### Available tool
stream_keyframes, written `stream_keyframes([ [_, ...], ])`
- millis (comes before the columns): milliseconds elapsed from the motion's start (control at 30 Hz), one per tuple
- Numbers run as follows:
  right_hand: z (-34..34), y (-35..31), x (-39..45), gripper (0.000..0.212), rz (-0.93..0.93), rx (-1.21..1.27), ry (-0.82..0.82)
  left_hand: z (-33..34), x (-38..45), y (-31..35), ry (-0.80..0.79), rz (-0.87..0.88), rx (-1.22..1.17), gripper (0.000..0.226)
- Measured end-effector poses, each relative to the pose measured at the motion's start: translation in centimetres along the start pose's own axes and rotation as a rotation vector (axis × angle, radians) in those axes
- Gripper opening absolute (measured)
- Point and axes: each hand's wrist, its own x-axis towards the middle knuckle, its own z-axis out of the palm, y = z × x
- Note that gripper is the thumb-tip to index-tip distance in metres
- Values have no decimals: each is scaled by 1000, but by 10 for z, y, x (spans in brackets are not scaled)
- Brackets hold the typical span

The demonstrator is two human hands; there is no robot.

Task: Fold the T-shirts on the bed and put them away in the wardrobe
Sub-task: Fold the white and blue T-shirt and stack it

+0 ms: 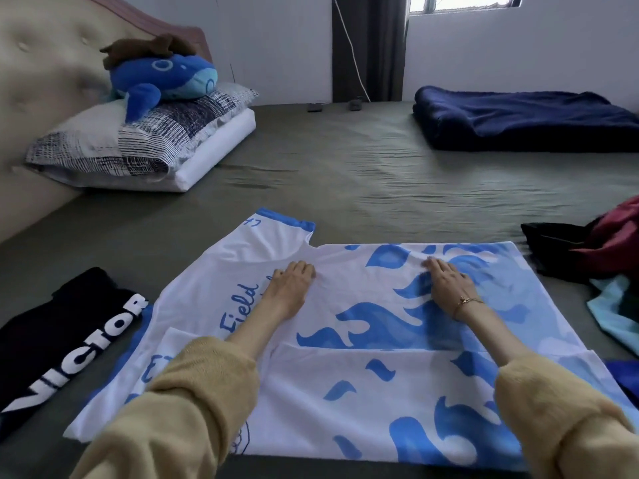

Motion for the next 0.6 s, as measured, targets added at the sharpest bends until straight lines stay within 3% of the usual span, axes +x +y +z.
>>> stream_keyframes([
  [100, -2, 5, 23, 60, -5, -46, -40, 1, 21, -8, -4, 11, 94, 43],
  [233, -1, 13, 46, 68, -17, -26, -95, 1, 41, -14, -138, 56, 268, 59],
  [400, -1, 21, 65, 66, -3, -63, -147, -6, 52, -18, -213, 57, 268, 82],
  [533, 1, 27, 64, 46, -38, -209, 53, -14, 54, -16, -150, 14, 362, 87],
  [600, 0, 32, 59, 29, -89, -203, 185, -17, 52, -15, -92, 12, 441, 75],
])
